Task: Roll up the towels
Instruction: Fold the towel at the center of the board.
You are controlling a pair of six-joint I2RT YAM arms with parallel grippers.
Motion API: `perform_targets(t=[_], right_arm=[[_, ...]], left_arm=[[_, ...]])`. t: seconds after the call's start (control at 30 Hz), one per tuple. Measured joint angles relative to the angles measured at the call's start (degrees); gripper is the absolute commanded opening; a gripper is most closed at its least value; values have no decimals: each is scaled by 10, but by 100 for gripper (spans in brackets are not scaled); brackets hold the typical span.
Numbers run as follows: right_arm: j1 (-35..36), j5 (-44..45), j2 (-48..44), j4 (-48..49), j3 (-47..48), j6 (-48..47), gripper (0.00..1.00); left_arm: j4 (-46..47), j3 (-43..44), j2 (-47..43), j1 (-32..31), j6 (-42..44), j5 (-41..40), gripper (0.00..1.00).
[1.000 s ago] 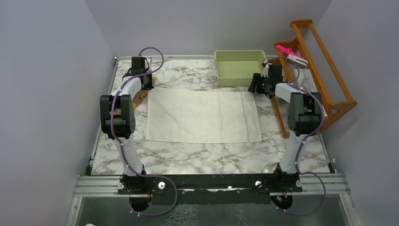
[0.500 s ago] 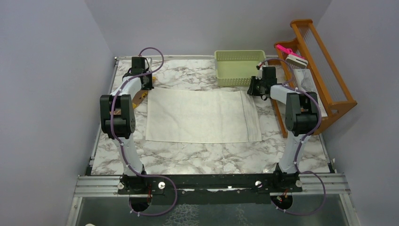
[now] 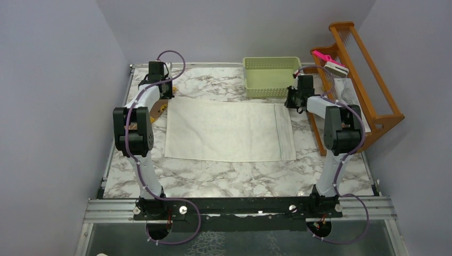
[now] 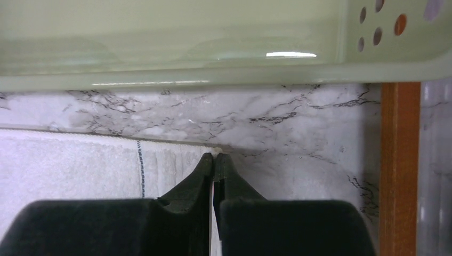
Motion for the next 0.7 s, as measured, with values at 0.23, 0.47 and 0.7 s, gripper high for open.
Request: perform_targets(t=[0.23,0.47,0.7], right_arm=[[0,-2,-52,-6,27,0,1],[0,3,-77,-7,68,-10,1],[-1,19,-135,-40,20,3,1]], left_arm=[[40,26,1,0,-5,19,0],[92,21,-1,0,-10,30,0],[185,-152,-88,0,-16,23,0]])
